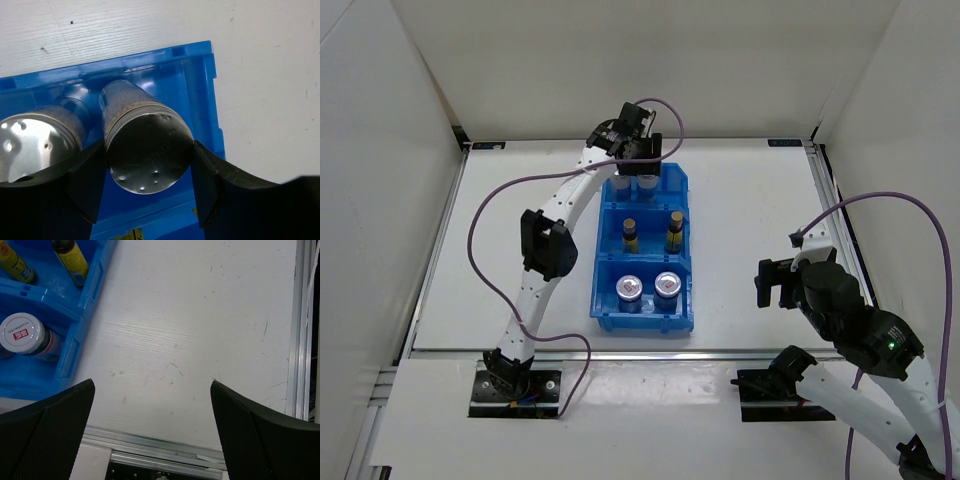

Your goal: Organize the condiment bottles

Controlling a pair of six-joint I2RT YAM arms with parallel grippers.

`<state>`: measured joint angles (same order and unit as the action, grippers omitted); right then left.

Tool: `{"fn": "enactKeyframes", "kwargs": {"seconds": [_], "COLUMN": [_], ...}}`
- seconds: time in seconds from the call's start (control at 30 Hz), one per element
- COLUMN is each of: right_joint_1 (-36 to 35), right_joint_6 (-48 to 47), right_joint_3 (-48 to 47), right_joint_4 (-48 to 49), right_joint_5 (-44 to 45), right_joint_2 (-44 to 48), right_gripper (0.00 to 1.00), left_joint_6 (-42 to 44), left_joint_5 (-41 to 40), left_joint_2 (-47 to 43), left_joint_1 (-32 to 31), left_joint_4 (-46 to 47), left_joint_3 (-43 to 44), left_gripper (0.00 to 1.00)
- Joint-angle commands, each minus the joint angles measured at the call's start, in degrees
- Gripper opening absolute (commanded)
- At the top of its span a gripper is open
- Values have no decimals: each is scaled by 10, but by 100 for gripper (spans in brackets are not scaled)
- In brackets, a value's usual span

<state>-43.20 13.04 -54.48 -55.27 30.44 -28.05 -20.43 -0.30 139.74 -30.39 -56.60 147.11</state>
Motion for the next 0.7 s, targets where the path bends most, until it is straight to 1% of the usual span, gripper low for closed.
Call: {"fn": "enactKeyframes", "kwargs": {"seconds": [0.0, 0.07, 0.13, 0.2, 0.23, 0.3, 0.33, 0.37, 0.4, 0.47, 0.57, 0.6, 0.67], "right_joint_1": [-1, -1, -1, -1, -1, -1, -1, -1, -1, -1, -1, -1, -1], "right_joint_6": [-5, -5, -5, -5, -5, -10, -10, -10, -10, -10, -10, -10, -10], "right_joint_3": [2, 2, 2, 2, 2, 2, 2, 2, 2, 2, 2, 2, 2], "right_joint_4": [22, 22, 22, 22, 22, 22, 22, 22, 22, 22, 22, 22, 22], "right_joint_5": [2, 2, 2, 2, 2, 2, 2, 2, 2, 2, 2, 2, 2], "right_joint_2": [6, 6, 1, 1, -5, -5, -10, -10, -10, -16, -16, -16, -16], "right_gripper": [100, 100, 100, 100, 100, 100, 100, 100, 100, 100, 100, 100, 100], "left_joint_6": [-24, -24, -24, -29, -30, -30, -30, -30, -30, -23, -17, -17, -6], "left_joint_5": [66, 72, 87, 112, 122, 135, 135, 129, 123, 115, 108, 98, 70], "left_joint_2": [-19, -12, -5, 7, 7, 12, 12, 7, -2, -14, -62, -111, -173], "left_joint_1": [15, 15, 20, 26, 32, 32, 38, 38, 38, 38, 44, 44, 44], "left_joint_4": [54, 54, 60, 60, 60, 60, 60, 60, 60, 60, 60, 60, 60], "left_joint_3": [37, 37, 37, 37, 37, 27, 27, 19, 19, 13, 6, -5, -56], "left_gripper": [11, 12, 20, 30, 46, 66, 83, 90, 100, 100, 100, 100, 100]}}
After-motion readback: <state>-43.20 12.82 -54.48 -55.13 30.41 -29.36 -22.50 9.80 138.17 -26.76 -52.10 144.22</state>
